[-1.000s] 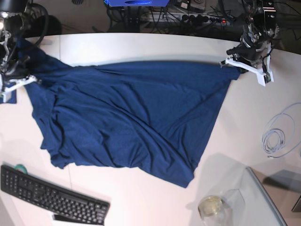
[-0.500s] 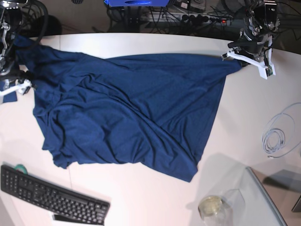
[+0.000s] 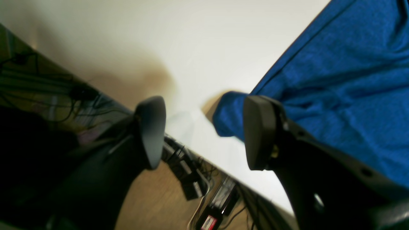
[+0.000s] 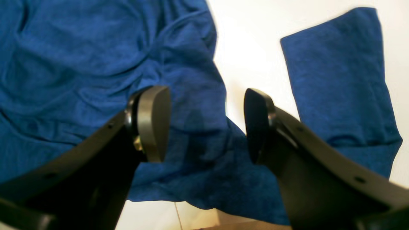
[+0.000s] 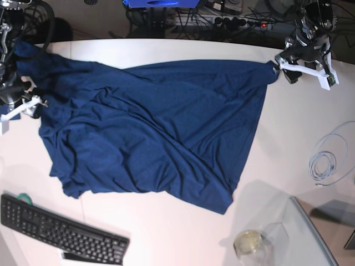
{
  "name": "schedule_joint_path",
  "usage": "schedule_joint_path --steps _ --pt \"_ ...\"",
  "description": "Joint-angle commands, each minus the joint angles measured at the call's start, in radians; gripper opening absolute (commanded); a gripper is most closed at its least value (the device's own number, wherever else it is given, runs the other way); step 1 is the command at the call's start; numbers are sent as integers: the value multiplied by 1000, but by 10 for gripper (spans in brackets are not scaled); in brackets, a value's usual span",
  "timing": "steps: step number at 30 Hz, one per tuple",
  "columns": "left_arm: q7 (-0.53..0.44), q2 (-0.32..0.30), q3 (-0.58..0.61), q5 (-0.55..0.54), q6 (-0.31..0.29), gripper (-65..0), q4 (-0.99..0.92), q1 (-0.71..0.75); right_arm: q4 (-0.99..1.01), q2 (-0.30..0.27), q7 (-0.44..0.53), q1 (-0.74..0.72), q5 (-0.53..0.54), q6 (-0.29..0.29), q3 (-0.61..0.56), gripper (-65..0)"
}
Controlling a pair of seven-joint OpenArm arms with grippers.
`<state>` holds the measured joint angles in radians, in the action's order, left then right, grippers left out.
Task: Layout the t-shirt on the table in an organized manner, then fold the t-shirt properly
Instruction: 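Release the shirt with the left gripper and lower it onto the fabric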
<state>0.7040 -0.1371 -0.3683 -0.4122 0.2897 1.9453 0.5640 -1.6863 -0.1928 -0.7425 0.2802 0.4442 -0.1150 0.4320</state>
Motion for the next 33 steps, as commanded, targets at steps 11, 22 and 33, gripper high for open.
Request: schedule_joint_path --steps 11,22,33 --pt "55 -9 193 6 -2 -283 -137 -289 -16 19 16 -6 -2 -10 1 -303" --pt "76 -9 210 8 -4 -285 -353 -362 -15 19 18 11 -2 -10 3 -303" --pt "6 -8 211 8 -5 -382 -476 -378 -16 20 18 11 -2 -10 3 -303"
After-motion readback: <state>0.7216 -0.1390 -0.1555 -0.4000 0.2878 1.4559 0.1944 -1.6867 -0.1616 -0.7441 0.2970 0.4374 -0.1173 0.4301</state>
